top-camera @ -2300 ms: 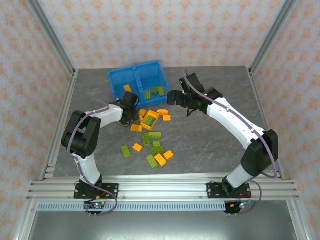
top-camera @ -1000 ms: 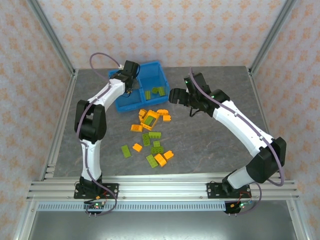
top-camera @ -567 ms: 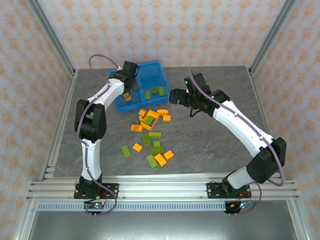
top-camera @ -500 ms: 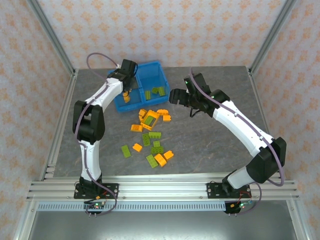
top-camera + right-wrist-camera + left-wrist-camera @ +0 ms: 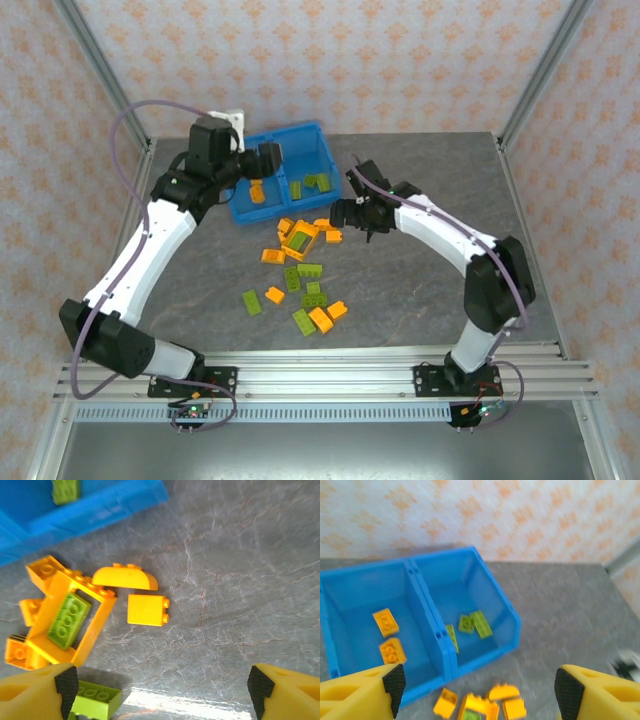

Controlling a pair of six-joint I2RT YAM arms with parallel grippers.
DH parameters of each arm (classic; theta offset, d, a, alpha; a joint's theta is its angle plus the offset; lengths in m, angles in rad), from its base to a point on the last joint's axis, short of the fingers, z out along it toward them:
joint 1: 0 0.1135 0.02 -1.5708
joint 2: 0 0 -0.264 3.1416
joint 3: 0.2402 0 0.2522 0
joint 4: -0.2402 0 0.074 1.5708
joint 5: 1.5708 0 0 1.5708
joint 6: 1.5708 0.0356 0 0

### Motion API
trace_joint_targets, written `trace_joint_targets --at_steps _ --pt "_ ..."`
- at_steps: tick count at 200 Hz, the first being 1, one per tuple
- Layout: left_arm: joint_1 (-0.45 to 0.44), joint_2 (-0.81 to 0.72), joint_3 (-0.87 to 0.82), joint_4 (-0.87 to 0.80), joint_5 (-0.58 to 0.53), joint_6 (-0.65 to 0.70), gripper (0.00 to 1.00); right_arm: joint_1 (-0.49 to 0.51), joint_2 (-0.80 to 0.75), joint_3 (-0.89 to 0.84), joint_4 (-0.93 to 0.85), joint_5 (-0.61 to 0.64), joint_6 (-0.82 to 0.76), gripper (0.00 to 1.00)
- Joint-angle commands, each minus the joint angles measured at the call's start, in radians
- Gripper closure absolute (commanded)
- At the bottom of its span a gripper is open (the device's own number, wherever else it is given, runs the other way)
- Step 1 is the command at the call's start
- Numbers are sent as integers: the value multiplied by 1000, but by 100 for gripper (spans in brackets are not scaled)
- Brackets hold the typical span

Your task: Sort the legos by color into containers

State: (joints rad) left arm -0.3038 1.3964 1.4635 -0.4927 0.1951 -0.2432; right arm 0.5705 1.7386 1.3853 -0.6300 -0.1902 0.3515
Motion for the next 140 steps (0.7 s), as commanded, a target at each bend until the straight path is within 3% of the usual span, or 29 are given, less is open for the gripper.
trace_joint_targets --at_steps 1,64,140 --pt "-18 -61 -85 -58 30 94 16 -1 65 0 44 -28 -5 14" --pt "-19 -165 -181 -119 -20 123 1 21 246 62 53 -25 -2 22" --pt "-20 -168 -210 -83 -34 110 0 48 353 142 37 5 20 26"
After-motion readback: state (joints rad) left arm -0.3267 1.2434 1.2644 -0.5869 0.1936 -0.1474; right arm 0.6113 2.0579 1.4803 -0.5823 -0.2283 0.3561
